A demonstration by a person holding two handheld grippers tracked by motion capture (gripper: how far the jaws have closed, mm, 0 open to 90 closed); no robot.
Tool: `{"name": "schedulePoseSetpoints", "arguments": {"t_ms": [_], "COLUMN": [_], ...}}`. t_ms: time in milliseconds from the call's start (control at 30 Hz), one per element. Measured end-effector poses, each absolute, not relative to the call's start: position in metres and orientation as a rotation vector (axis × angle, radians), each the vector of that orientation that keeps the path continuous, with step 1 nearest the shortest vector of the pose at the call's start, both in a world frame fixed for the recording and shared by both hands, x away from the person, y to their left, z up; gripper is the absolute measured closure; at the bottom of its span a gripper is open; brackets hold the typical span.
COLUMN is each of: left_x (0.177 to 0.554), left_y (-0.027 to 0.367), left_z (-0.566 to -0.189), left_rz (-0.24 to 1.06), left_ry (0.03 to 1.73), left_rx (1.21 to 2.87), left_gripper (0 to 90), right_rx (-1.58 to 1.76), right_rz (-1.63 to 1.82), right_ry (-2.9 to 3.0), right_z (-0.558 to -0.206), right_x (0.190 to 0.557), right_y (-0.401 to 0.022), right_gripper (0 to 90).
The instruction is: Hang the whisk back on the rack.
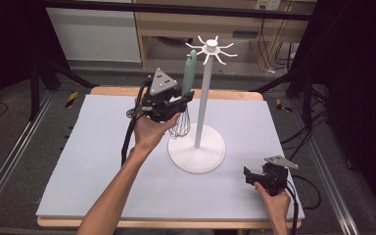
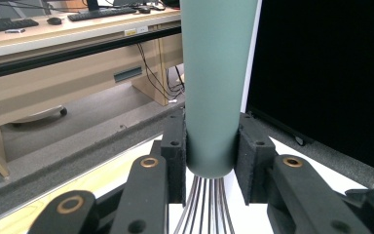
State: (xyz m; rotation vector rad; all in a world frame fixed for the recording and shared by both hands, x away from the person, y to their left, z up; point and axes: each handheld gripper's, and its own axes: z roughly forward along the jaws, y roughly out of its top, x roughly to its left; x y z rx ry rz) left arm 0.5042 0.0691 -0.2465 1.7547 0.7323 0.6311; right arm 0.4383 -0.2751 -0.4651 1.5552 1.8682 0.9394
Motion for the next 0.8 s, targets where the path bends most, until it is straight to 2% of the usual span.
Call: {"name": "schedulePoseSetpoints", "arguments": {"t_ms": [633, 800], "left_x": [0.5123, 0.5117], "left_y": [0.0649, 0.0659], "left_z": [-0.2526, -0.2543], "left_rz": [0.648, 0.642], "left_ry": [0.707, 0.712], "left_rx": [1.716, 1.7], "left_gripper": [67.7, 63.4], "right_rx": [1.556, 1.56], "right_rz": [0.935, 0.94], "right_ry": [1.876, 1.87], "right_z": [-0.4661, -0.4656], "right_x": [0.4387, 0.4384], "right_y": [-0.2741, -0.275], "right_gripper": [7.6, 7.6]}}
